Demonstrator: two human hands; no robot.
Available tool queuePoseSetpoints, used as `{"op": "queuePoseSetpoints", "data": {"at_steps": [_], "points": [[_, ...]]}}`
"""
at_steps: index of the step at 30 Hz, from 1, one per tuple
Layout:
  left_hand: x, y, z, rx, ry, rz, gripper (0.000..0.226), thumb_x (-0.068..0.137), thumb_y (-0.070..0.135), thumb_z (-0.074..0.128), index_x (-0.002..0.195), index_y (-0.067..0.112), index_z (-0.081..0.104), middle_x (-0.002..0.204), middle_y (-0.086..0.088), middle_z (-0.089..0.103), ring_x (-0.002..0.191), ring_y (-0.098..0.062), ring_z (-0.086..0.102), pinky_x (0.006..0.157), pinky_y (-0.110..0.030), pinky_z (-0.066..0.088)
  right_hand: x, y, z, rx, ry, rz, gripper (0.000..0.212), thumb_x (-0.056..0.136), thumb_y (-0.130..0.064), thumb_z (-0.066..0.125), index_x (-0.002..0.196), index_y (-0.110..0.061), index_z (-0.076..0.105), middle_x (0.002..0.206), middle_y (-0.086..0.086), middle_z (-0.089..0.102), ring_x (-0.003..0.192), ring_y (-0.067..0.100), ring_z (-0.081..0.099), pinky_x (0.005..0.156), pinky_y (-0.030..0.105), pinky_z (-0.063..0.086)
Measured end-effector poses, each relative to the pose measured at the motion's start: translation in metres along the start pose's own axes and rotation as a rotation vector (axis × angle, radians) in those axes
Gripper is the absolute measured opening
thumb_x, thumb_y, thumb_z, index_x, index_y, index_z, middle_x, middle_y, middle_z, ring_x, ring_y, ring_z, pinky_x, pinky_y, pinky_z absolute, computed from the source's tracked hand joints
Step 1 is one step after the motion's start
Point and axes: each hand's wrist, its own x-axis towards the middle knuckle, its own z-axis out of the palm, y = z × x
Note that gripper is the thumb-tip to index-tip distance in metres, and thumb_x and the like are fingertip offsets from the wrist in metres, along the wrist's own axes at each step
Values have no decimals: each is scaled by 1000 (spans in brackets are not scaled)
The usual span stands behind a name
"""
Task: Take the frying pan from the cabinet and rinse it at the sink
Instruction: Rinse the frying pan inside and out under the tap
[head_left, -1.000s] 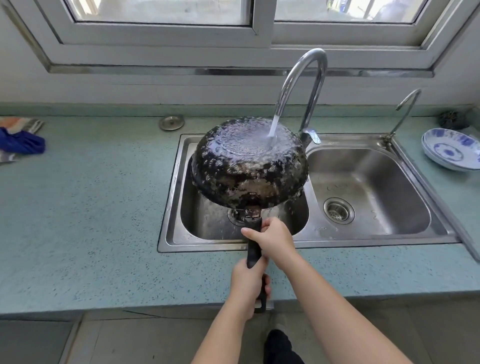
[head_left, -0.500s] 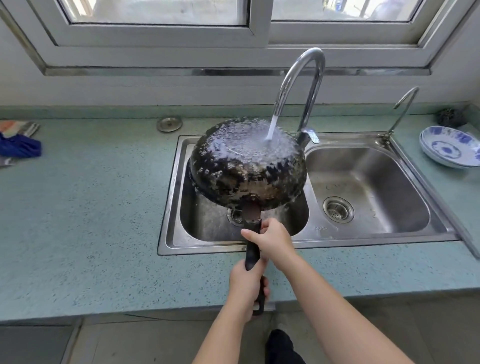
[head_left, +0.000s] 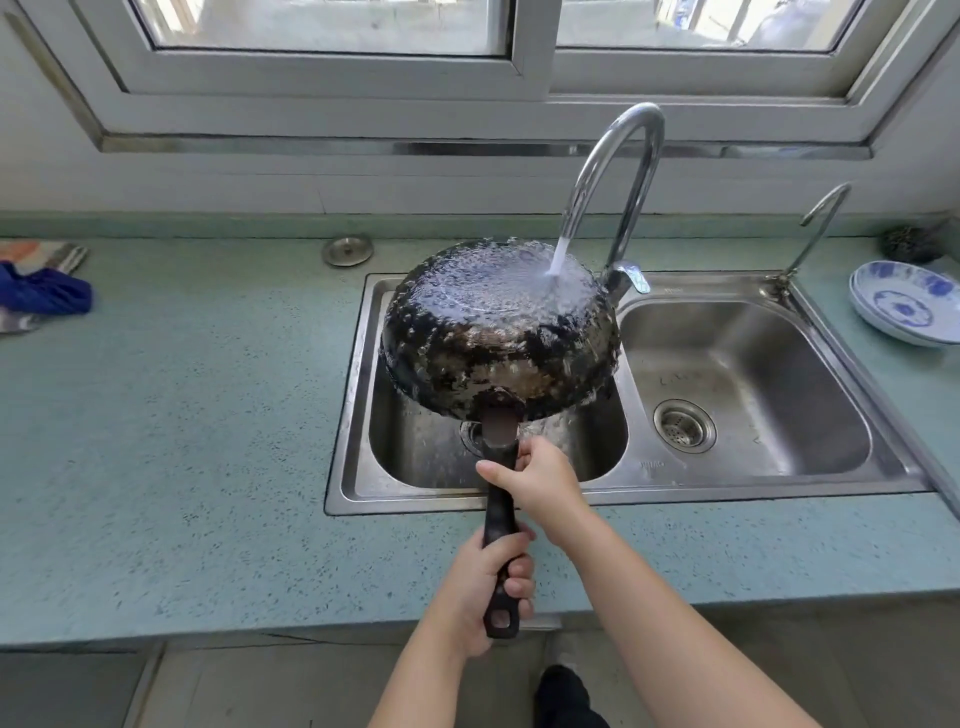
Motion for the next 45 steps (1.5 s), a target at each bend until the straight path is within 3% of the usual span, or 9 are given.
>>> {"op": "queuePoseSetpoints", "data": {"at_steps": [4, 7, 11, 16, 22, 26, 30, 41, 45], "points": [[-2, 2, -1, 91, 93, 83, 8, 90, 7, 51, 89, 12, 46, 47, 4, 42, 34, -7, 36, 36, -17, 32, 0, -2, 3, 109, -66, 1, 25, 77, -33, 72, 78, -20, 51, 69, -11, 49, 66, 8, 50, 58, 21, 39], [-3, 3, -5, 159, 162, 117, 7, 89, 5, 50, 88, 12, 48, 46, 4, 43, 36, -8, 36, 39, -19, 33, 2, -1, 11, 185, -106, 15, 32, 75, -35, 73, 93, -11, 60, 78, -4, 59, 78, 15, 59, 66, 26, 47], [-8, 8, -6, 207, 222, 151, 9, 89, 5, 49, 84, 12, 46, 46, 3, 44, 35, -9, 37, 40, -21, 34, 2, -5, 15, 273, -148, 21, 17, 79, -28, 71, 77, -16, 59, 72, -1, 57, 75, 17, 56, 67, 32, 45], [-9, 9, -2, 298, 290, 186, 13, 89, 4, 47, 80, 14, 49, 48, 1, 44, 36, -12, 39, 37, -20, 32, -2, -6, 8, 379, -192, 56, 14, 86, -18, 65, 74, -16, 57, 79, 7, 55, 75, 16, 52, 66, 23, 42], [-12, 8, 0, 186, 223, 147, 15, 86, -3, 45, 84, 11, 50, 47, 2, 43, 34, -9, 37, 34, -18, 30, -5, -1, -1, 433, -235, 108, 15, 92, -17, 56, 78, -13, 52, 72, 0, 52, 64, 7, 50, 41, 2, 36], [-17, 10, -5, 10, 91, 89, 17, 87, -3, 41, 92, 11, 49, 45, 5, 36, 30, -5, 34, 30, -13, 26, -8, -4, -1, 451, -254, 124, 17, 92, -18, 56, 77, -14, 51, 75, 1, 55, 64, 8, 51, 49, 9, 40], [-19, 14, -4, 89, 117, 173, 16, 83, -5, 43, 89, 9, 48, 45, 4, 37, 30, -6, 33, 30, -13, 25, -7, -8, 0, 490, -292, 138, 15, 93, -20, 53, 79, -14, 55, 85, 4, 63, 69, 11, 57, 60, 22, 36], [-27, 11, -14, 217, 259, 261, 26, 59, 3, 51, 85, 7, 48, 43, 0, 39, 31, -11, 34, 31, -15, 27, -10, -7, 11, 567, -467, 186, 20, 97, -17, 45, 81, -12, 57, 81, 4, 67, 82, 18, 63, 63, 23, 35], [-24, 9, -12, 296, 319, 284, 16, 77, -9, 47, 82, 7, 48, 44, -1, 41, 30, -12, 36, 33, -16, 27, -11, -5, 11, 651, -481, 218, 18, 98, -16, 44, 90, -6, 57, 83, 2, 69, 74, 11, 68, 60, 21, 41]]}}
